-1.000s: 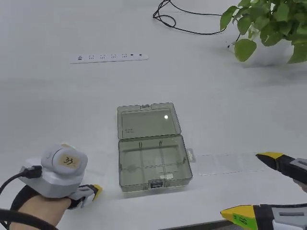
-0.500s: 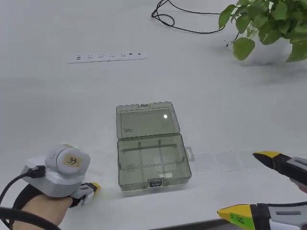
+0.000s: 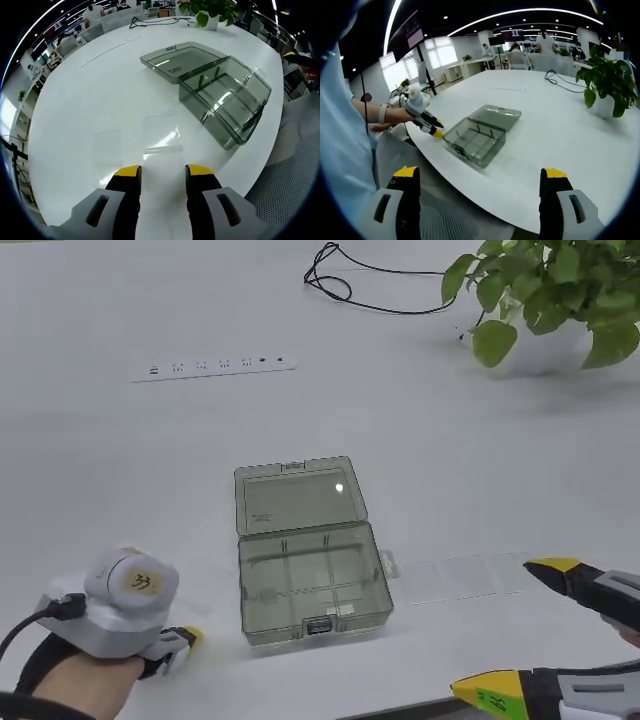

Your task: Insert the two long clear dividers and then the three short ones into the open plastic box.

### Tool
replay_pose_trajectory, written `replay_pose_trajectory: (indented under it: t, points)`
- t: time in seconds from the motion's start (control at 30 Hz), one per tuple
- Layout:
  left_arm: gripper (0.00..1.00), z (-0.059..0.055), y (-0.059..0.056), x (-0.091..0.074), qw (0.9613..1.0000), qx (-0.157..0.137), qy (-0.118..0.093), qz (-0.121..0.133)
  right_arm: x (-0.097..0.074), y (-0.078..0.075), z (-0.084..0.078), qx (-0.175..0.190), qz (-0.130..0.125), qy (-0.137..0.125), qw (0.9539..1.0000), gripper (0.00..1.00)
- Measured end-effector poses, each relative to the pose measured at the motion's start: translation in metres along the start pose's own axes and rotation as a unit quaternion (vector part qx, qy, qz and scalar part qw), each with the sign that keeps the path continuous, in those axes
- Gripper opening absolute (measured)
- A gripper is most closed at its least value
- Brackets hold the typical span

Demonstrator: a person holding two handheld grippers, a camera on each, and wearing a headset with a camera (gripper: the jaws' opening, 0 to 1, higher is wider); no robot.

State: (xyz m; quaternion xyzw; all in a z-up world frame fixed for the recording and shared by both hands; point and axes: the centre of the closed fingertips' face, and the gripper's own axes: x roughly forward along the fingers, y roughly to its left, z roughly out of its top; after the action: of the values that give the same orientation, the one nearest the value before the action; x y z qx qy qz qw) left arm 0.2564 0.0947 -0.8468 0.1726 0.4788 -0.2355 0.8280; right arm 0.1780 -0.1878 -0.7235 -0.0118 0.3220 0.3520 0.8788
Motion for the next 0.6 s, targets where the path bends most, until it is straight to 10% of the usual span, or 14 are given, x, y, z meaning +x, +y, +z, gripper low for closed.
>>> replay_pose_trajectory:
  t: [0.6]
  points:
    - [0.31,-0.001,0.001,0.001,0.9994,-0.032,-0.002,-0.011,0.013,0.008,0.006,-0.004,0.022,-0.006,0.9997,1.00]
